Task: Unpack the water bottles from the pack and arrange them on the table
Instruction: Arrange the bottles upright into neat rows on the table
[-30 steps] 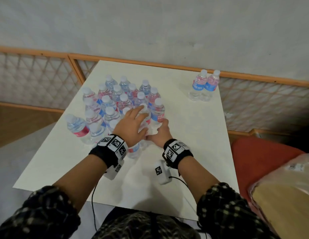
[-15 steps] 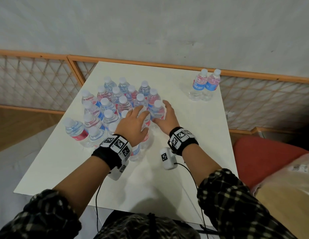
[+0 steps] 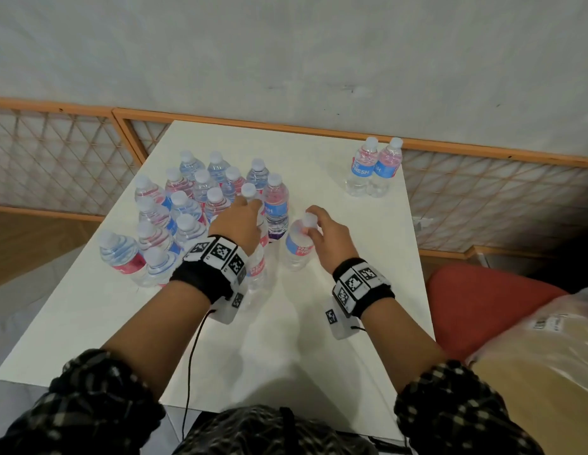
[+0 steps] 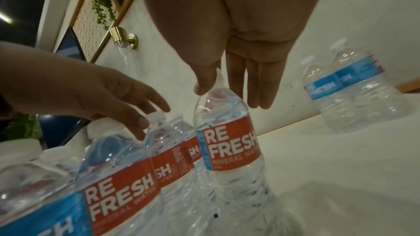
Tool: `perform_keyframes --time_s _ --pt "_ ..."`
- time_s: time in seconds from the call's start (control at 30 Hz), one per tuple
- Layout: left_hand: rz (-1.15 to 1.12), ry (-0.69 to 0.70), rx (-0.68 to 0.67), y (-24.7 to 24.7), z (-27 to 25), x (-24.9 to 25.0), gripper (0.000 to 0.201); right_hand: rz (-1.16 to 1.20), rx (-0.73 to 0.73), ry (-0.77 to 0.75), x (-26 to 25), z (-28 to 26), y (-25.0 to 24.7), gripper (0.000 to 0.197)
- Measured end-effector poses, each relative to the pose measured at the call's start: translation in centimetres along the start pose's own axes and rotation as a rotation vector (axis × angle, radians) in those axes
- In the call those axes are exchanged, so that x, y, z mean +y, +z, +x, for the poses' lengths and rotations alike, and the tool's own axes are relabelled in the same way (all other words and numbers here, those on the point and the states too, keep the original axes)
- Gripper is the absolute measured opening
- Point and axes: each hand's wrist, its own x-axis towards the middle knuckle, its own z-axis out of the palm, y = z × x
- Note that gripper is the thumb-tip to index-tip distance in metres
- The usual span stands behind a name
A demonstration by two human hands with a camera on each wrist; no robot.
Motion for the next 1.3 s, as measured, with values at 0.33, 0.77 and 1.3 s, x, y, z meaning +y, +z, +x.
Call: perform_keyframes --time_s 0.33,0.77,1.3 --pt "0.143 0.177 -0.058 0.0 1.2 4.3 0.029 -0.13 0.049 0.149 3.1 -0.5 -5.5 0.031" --pt "-0.141 0.238 -0.081 1.7 3.9 10.0 0.028 -0.198 0.12 0.18 3.5 -0.5 -6.1 0.032" --pt "-0.083 0.179 -0.176 1.1 10.9 13.4 0.041 -0.064 0.151 0.299 5.2 1.8 -8.3 0.031"
